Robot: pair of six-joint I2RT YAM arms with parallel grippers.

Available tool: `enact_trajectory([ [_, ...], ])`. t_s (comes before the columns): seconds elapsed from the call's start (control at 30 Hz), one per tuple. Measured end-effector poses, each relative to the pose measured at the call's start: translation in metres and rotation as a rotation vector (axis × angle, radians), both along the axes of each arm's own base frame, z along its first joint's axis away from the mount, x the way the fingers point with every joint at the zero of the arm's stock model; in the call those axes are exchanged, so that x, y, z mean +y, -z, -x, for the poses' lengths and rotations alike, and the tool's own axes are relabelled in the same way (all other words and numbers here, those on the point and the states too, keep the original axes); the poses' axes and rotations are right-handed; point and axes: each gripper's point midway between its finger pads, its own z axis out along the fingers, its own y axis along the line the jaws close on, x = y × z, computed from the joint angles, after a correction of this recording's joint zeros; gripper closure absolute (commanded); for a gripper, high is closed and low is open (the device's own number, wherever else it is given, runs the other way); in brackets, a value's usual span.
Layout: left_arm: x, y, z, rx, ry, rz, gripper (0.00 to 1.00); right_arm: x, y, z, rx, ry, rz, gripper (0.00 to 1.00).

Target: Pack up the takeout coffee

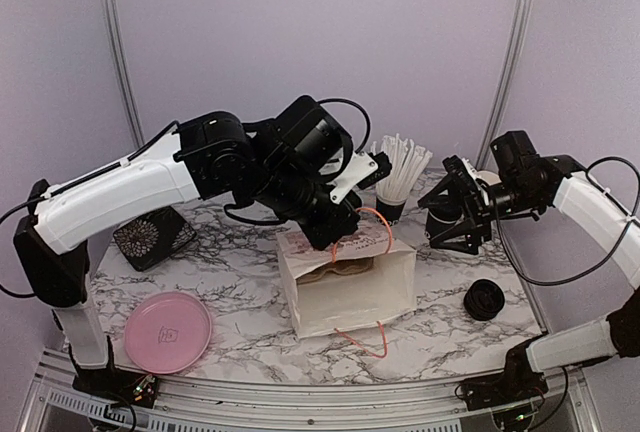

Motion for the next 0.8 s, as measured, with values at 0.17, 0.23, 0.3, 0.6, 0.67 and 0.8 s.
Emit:
enact_trajectory([
  [0.17, -0.015, 0.007, 0.050, 0.011, 0.112, -0.016, 1.00, 0.000, 0.000, -0.001, 0.000, 0.003, -0.002, 0.02],
  [0.23, -0.018, 0.008, 0.065, 0.012, 0.143, -0.020, 1.00, 0.000, 0.000, -0.001, 0.001, 0.004, -0.002, 0.02],
  [0.3, -0.019, 0.008, 0.073, 0.010, 0.158, -0.019, 1.00, 0.000, 0.000, -0.001, 0.003, 0.004, -0.002, 0.02],
  [0.6, -0.002, -0.023, 0.030, -0.148, 0.040, -0.018, 1.00, 0.000, 0.001, -0.004, 0.015, 0.022, 0.006, 0.01],
  [0.67, 0.008, -0.033, 0.007, -0.177, -0.014, -0.011, 1.00, -0.002, 0.002, -0.011, 0.019, 0.056, 0.022, 0.01],
  [0.8, 0.035, -0.042, -0.045, -0.213, -0.135, -0.021, 1.00, -0.018, 0.004, -0.048, 0.001, 0.231, 0.069, 0.01],
])
